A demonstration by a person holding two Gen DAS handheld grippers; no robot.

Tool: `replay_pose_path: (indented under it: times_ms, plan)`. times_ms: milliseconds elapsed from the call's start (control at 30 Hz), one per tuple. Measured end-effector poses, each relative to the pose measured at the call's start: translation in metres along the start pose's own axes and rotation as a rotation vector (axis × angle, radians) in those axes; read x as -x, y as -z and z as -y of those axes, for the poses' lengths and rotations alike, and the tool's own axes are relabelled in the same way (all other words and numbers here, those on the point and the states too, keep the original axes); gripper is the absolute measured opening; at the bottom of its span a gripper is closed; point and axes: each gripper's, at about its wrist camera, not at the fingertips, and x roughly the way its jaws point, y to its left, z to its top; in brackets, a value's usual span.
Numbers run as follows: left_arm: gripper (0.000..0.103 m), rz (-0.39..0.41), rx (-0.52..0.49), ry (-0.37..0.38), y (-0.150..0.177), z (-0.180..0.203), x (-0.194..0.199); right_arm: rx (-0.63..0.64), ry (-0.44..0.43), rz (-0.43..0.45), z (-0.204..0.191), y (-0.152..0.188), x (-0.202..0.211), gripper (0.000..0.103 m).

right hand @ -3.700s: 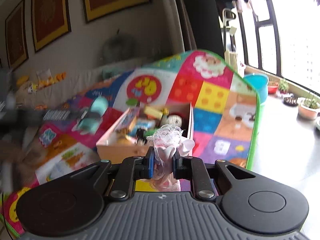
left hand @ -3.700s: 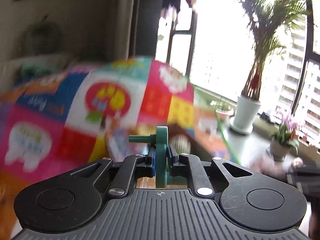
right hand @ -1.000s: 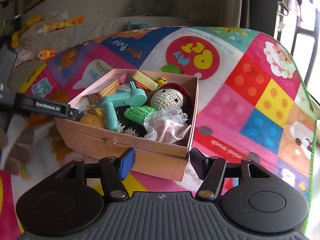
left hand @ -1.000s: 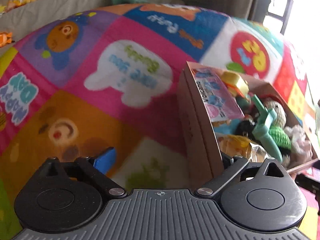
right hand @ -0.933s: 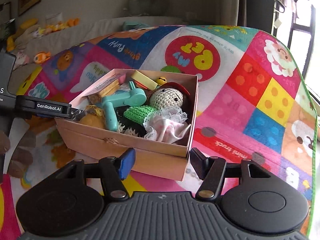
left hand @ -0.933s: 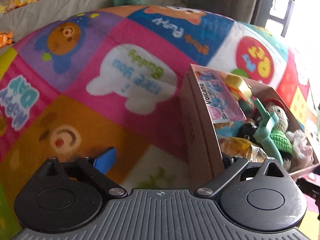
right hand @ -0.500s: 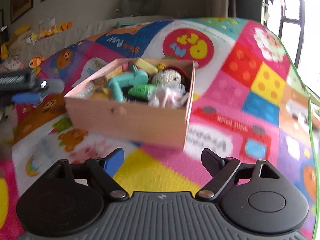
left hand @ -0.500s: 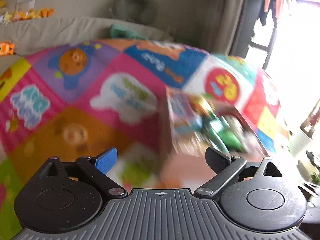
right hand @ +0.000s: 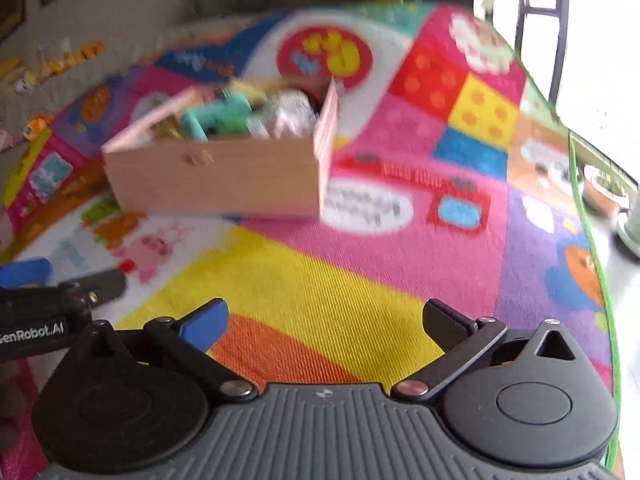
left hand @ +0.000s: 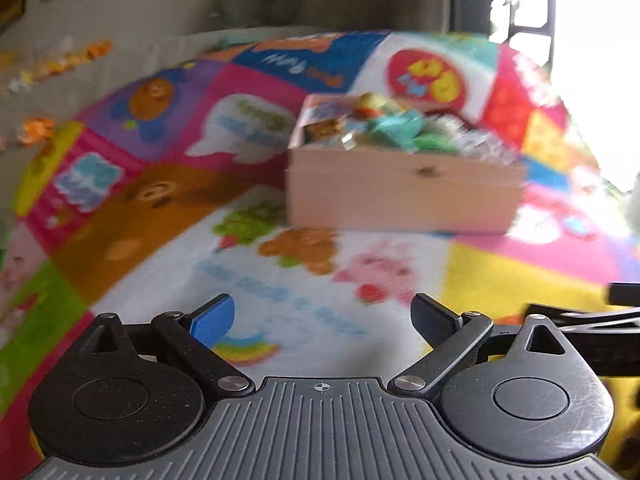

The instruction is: Organize objects

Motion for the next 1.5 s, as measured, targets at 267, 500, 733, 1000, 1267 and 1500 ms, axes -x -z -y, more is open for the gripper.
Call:
replay_pose_path:
  times_ms: [267, 500, 733, 1000, 1267, 1500]
  plan:
    - [0.099, -0.030, 0.009, 0.007, -0.0010, -0.0024, -0.0046, -0.003, 0.036, 0.005, -0.0020, -0.0048, -0.0123, 0.103]
    - [0.099, -0.031, -0.004, 0.008, -0.0015, -0.0021, -0.0058, 0.004, 0.029, 0.054, -0.0050, 0.0002, -0.0108, 0.103]
    - [0.100, -0.035, -0.004, 0.002, -0.0036, -0.0010, -0.0081, 0.009, 0.027, 0.055, -0.0065, 0.0000, -0.0119, 0.103]
    - [0.100, -0.037, -0.001, 0.006, -0.0037, -0.0017, -0.0082, 0.005, 0.024, 0.055, -0.0052, 0.0006, -0.0112, 0.103]
    - [0.100, -0.038, 0.005, 0.011, -0.0042, -0.0028, -0.0088, 0.005, 0.025, 0.055, -0.0051, 0.0005, -0.0112, 0.103]
    - [0.100, -0.039, 0.008, 0.013, -0.0039, -0.0027, -0.0091, 0.005, 0.025, 0.055, -0.0051, 0.0005, -0.0114, 0.103]
